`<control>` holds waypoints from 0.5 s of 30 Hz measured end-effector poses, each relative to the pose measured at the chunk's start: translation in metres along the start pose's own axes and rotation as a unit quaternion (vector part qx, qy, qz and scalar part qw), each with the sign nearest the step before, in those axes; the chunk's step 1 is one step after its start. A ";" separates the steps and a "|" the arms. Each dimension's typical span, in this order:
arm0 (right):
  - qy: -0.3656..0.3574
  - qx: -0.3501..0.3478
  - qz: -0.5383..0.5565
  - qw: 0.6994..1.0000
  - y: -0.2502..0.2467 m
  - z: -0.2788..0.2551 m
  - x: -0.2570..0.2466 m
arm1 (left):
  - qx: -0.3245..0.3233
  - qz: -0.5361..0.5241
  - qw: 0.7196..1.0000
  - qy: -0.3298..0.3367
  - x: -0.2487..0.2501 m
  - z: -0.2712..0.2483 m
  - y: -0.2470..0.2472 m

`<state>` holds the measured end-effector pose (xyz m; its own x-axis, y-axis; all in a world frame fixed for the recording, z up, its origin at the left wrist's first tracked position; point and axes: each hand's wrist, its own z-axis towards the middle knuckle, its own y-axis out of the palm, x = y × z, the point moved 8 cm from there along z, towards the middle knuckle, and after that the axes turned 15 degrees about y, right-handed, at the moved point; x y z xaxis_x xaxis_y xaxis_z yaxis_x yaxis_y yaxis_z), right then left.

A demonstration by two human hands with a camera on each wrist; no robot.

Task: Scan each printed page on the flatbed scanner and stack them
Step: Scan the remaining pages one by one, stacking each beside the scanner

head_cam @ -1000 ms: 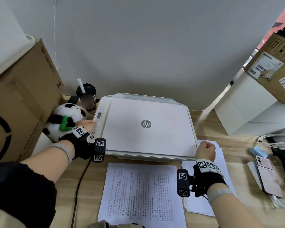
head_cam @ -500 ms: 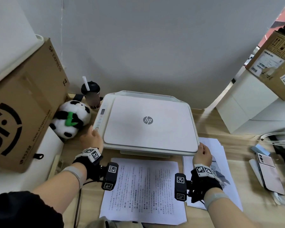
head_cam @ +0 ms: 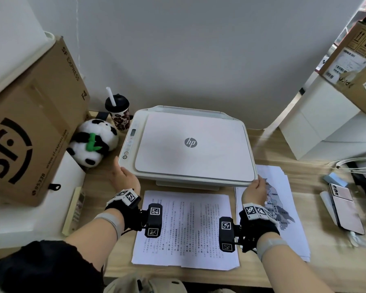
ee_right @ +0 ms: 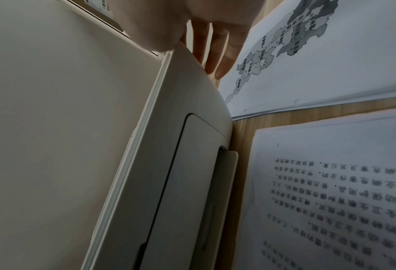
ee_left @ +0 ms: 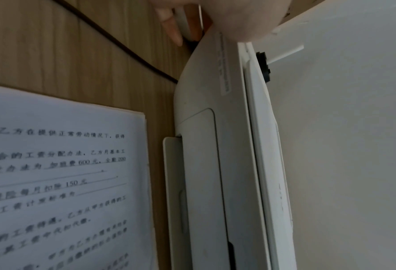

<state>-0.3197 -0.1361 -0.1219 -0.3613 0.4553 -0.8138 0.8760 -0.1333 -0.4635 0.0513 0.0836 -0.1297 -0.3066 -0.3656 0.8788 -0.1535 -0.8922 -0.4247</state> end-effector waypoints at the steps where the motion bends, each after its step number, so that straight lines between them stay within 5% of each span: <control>1: -0.001 0.000 -0.002 1.000 0.000 0.000 0.000 | 0.001 0.003 1.000 0.000 0.001 0.000 0.001; 15: -0.007 0.009 -0.012 1.000 0.004 0.007 0.005 | -0.006 0.009 1.000 0.009 -0.003 0.001 0.002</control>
<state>-0.3202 -0.1402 -0.1299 -0.3861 0.4462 -0.8073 0.8617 -0.1378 -0.4883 0.0527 0.0828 -0.1325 -0.3265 -0.3757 0.8673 -0.1599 -0.8824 -0.4424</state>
